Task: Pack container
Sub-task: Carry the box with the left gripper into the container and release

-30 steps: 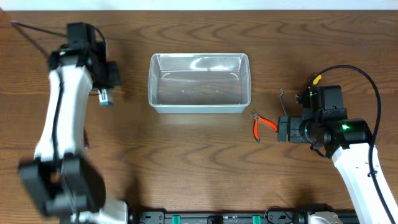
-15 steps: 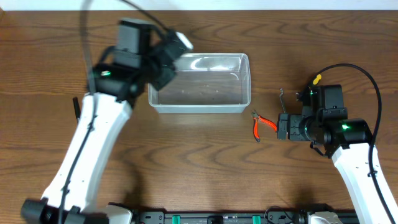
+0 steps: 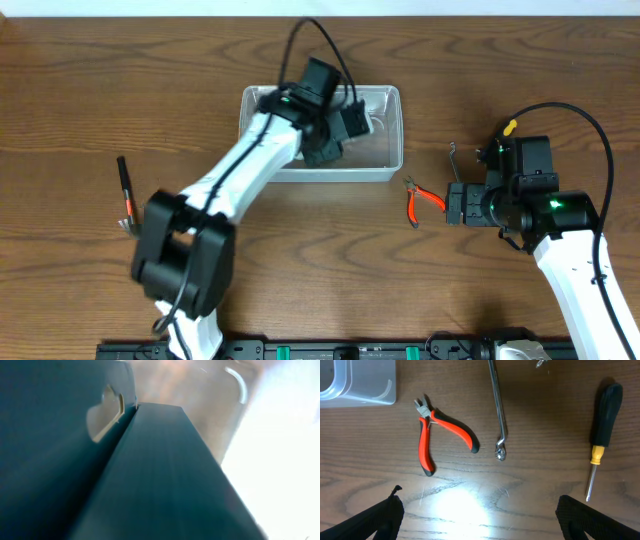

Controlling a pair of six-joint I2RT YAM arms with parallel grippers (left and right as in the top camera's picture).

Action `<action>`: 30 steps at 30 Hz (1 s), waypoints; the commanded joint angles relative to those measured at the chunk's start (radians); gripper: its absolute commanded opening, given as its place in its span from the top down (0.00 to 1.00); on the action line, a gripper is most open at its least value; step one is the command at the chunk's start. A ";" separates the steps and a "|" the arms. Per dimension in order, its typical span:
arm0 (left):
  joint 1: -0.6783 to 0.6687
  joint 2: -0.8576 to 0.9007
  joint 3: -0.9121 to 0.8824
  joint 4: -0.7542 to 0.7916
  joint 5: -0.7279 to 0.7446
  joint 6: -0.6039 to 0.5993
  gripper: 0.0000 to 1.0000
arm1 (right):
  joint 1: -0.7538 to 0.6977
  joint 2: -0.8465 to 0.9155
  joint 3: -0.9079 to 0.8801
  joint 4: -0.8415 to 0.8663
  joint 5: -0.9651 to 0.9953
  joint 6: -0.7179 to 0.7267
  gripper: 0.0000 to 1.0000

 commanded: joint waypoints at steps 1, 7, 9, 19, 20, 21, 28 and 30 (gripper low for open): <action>-0.012 0.027 0.011 -0.020 0.013 0.013 0.94 | 0.003 -0.001 0.020 -0.004 -0.004 -0.008 0.02; -0.018 0.048 0.011 -0.052 0.014 0.013 0.94 | 0.003 -0.001 0.020 -0.003 -0.004 -0.008 0.02; -0.018 0.048 0.011 -0.051 0.014 0.013 0.89 | 0.003 -0.001 0.020 -0.003 -0.004 -0.008 0.02; -0.018 0.048 0.011 -0.052 0.014 0.013 0.76 | 0.003 -0.001 0.020 -0.004 -0.004 -0.008 0.02; -0.018 0.048 0.011 -0.052 0.014 0.013 0.75 | 0.003 -0.001 0.020 -0.005 -0.004 -0.009 0.01; -0.018 0.048 0.011 -0.052 0.014 0.013 0.75 | 0.003 -0.001 0.020 -0.005 -0.004 -0.008 0.01; -0.018 0.048 0.011 -0.052 0.014 0.013 0.71 | 0.003 -0.001 0.020 -0.010 -0.004 -0.009 0.01; -0.018 0.048 0.011 -0.052 0.014 0.013 0.71 | 0.003 -0.001 0.020 -0.012 -0.004 -0.009 0.01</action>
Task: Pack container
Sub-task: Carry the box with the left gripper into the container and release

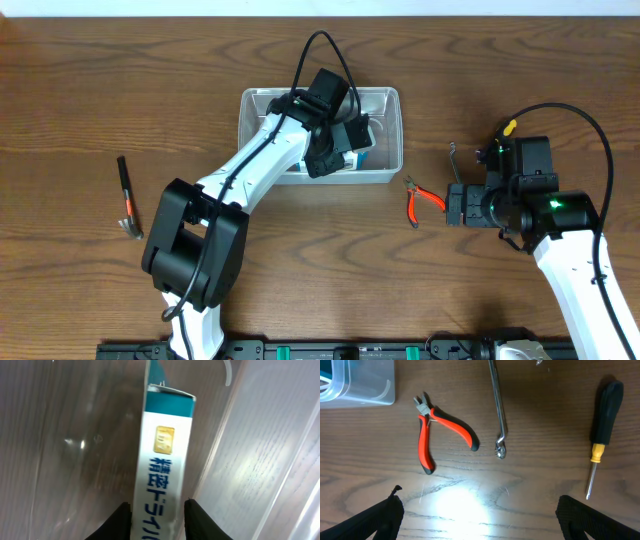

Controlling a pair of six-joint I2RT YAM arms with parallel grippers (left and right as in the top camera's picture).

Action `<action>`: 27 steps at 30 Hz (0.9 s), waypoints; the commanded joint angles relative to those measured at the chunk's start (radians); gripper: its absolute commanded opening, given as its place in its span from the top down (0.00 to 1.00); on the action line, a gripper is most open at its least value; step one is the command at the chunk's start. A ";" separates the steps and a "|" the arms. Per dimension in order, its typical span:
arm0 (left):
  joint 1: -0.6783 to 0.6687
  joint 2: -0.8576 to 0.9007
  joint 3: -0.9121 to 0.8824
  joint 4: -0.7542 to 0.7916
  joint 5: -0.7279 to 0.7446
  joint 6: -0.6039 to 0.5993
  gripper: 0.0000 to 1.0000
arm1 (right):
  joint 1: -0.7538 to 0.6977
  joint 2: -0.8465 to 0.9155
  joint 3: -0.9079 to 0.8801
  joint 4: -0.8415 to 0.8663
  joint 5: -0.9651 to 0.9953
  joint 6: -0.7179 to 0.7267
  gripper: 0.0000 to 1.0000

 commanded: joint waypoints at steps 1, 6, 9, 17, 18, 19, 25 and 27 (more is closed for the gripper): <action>-0.002 0.000 0.011 -0.006 0.010 0.009 0.71 | 0.003 -0.001 0.020 -0.004 -0.004 -0.008 0.01; -0.002 0.000 0.011 0.025 -0.041 0.009 0.71 | 0.003 -0.001 0.020 -0.010 -0.004 -0.008 0.01; -0.002 0.000 0.011 0.077 -0.153 0.009 0.63 | 0.003 -0.001 0.020 -0.011 -0.004 -0.009 0.01; -0.002 0.000 0.011 0.133 -0.299 -0.003 0.44 | 0.003 -0.001 0.020 -0.020 -0.004 -0.009 0.01; -0.002 -0.001 0.011 0.133 -0.299 -0.013 0.44 | 0.003 -0.001 0.020 -0.020 -0.004 -0.009 0.01; -0.002 -0.001 0.011 0.133 -0.299 -0.034 0.44 | 0.003 -0.001 0.020 -0.020 -0.004 -0.009 0.01; -0.003 -0.054 0.011 0.116 -0.305 -0.191 0.44 | 0.003 -0.001 0.020 -0.019 -0.004 -0.009 0.01; -0.003 -0.111 0.011 0.107 -0.306 -0.247 0.44 | 0.003 -0.001 0.020 -0.017 -0.004 -0.009 0.01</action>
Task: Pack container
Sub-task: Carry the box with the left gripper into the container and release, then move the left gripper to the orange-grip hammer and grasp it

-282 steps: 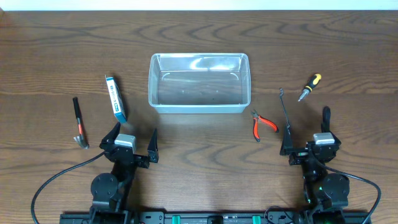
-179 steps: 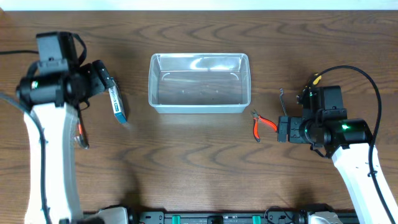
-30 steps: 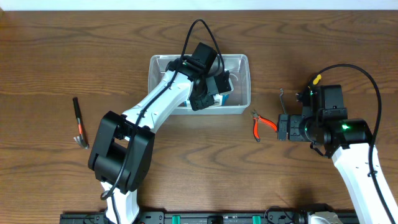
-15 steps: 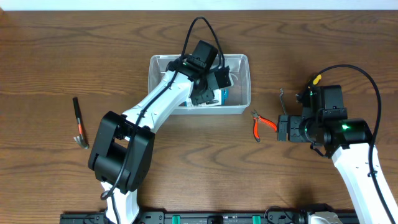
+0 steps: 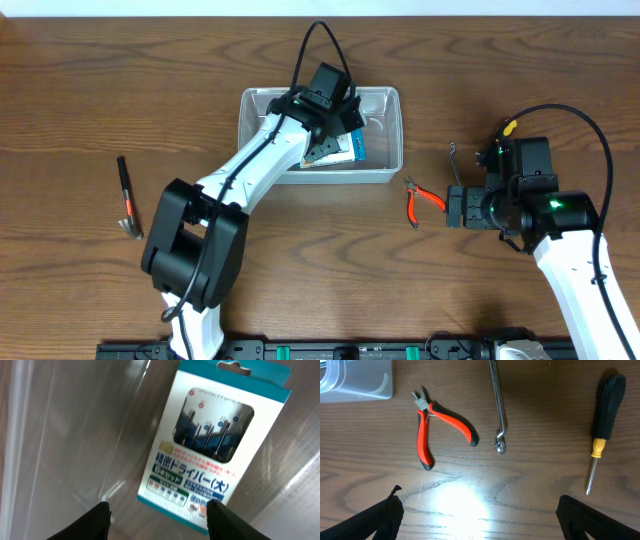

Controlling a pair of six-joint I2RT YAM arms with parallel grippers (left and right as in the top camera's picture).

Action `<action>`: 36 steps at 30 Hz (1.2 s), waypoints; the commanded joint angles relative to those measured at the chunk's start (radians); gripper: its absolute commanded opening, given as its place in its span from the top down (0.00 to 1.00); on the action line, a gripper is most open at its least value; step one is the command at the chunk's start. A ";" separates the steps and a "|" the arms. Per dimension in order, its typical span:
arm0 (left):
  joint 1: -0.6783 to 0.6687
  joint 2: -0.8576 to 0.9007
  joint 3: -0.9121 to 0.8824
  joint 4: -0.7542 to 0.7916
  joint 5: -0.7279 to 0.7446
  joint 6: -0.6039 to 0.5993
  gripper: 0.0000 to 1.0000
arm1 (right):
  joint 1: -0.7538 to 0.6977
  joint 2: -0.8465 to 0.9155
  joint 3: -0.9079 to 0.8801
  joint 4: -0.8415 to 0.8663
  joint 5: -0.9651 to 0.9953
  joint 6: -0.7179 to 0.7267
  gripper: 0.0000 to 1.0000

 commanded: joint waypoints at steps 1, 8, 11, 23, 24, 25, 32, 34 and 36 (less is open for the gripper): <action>-0.002 -0.137 0.011 -0.016 -0.018 -0.159 0.41 | 0.003 -0.001 0.020 0.001 -0.004 -0.009 0.01; 0.097 -0.468 0.011 -0.177 -0.181 -0.552 0.09 | 0.003 -0.001 0.020 0.007 -0.004 -0.009 0.01; 0.230 -0.578 0.011 -0.293 -0.182 -0.669 0.05 | 0.003 -0.001 0.020 0.008 -0.005 -0.009 0.01; 0.852 -0.644 -0.090 -0.542 0.094 -0.764 0.02 | 0.003 -0.001 0.020 0.019 -0.005 -0.009 0.01; 0.890 -0.643 -0.115 -0.531 0.129 -0.756 0.02 | 0.003 -0.001 0.020 0.019 -0.005 -0.009 0.01; 0.933 -0.639 -0.144 -0.517 0.171 -0.745 0.02 | 0.003 -0.001 0.020 0.018 -0.005 -0.009 0.01; 1.057 -0.522 -0.260 -0.415 0.219 -0.705 0.00 | 0.003 -0.001 0.020 0.019 -0.005 -0.009 0.01; 1.057 -0.467 -0.260 -0.396 0.219 -0.676 0.00 | 0.003 -0.001 0.020 0.019 -0.005 -0.009 0.01; 1.057 -0.415 -0.260 -0.380 0.219 -0.671 0.00 | 0.003 -0.001 0.020 0.019 -0.005 -0.009 0.01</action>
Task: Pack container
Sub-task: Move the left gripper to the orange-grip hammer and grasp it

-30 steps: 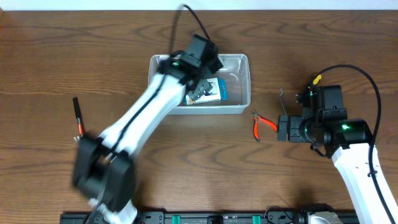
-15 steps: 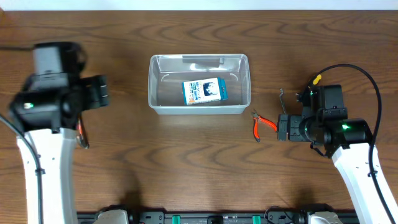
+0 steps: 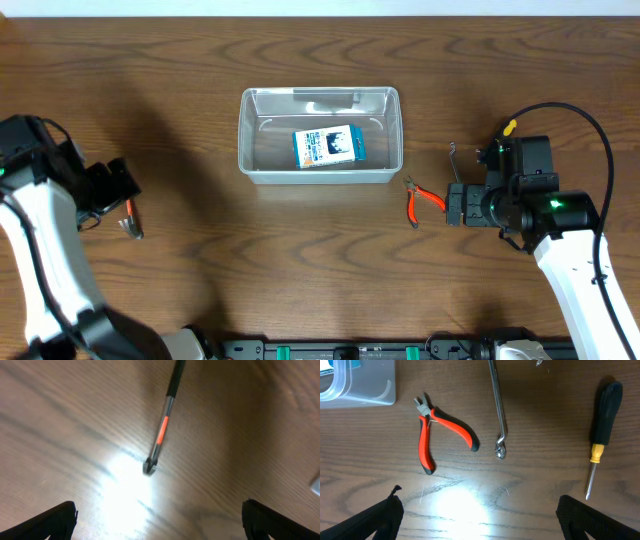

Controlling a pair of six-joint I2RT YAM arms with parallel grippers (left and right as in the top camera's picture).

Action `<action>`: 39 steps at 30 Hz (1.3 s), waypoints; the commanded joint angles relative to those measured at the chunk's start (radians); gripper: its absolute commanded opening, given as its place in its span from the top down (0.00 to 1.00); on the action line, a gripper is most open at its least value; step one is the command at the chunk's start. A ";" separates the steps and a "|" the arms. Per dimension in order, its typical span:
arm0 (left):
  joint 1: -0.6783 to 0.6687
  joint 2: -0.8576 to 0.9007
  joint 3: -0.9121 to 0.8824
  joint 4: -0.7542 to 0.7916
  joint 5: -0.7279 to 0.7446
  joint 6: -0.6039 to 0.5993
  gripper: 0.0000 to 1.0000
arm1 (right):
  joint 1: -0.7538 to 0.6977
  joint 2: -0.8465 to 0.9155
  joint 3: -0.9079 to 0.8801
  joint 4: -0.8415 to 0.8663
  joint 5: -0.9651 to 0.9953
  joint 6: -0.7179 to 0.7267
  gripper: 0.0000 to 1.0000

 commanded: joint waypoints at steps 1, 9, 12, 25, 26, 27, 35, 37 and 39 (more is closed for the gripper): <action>0.003 0.080 -0.005 0.017 0.028 0.035 0.00 | 0.003 -0.001 0.016 0.002 -0.005 -0.009 0.01; 0.003 0.248 -0.005 0.060 0.029 0.097 0.01 | 0.003 -0.001 0.016 0.002 -0.005 -0.009 0.01; 0.002 0.290 -0.005 0.070 0.029 0.122 0.01 | 0.003 -0.001 0.016 0.002 -0.005 -0.009 0.01; 0.002 0.319 -0.144 0.222 0.030 0.097 0.02 | 0.003 -0.001 0.016 0.003 -0.004 -0.010 0.01; 0.002 0.319 -0.153 0.233 0.030 0.097 0.02 | 0.003 -0.001 0.016 0.003 -0.004 -0.009 0.01; 0.002 0.319 -0.163 0.244 0.029 0.097 0.02 | 0.003 -0.001 0.016 0.002 -0.004 -0.010 0.01; 0.002 0.321 -0.206 0.298 0.013 0.098 0.06 | 0.003 -0.001 0.016 0.002 -0.005 -0.009 0.01; 0.002 0.321 -0.210 0.303 -0.003 0.098 0.07 | 0.003 -0.001 0.016 0.002 -0.004 -0.009 0.01; 0.002 0.321 -0.211 0.309 -0.003 0.098 0.07 | 0.003 -0.001 0.016 0.001 -0.005 -0.009 0.01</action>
